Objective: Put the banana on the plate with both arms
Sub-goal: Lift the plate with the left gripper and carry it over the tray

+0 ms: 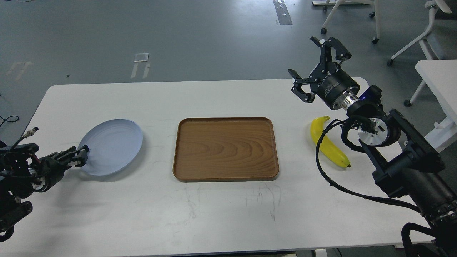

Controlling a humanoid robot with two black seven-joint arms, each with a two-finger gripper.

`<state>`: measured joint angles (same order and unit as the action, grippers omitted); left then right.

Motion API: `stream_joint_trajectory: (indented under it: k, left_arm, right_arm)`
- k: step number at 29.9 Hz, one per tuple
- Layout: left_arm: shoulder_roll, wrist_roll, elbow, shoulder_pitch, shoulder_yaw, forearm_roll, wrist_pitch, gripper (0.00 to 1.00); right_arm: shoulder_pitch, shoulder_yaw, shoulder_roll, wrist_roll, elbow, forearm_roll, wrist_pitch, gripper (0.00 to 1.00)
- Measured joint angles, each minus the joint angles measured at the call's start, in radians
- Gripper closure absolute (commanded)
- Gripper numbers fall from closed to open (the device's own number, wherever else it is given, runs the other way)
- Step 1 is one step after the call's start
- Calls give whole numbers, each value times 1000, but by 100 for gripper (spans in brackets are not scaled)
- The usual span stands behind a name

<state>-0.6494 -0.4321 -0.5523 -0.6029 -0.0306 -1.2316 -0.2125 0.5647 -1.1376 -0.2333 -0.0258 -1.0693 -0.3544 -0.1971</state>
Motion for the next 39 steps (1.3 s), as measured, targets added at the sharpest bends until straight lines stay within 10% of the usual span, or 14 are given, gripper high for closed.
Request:
stream_joint_trajectory:
  k: [22,39]
  left_arm:
    - [-16,-56,-22,-18,-6,59,1,100]
    - [-23,-57,-305,-186,3,50,10,100]
  right_arm:
    - [0,-2,0,3,-1,0,17,0]
    - [10,-6,-9,3,-3,2,18,0]
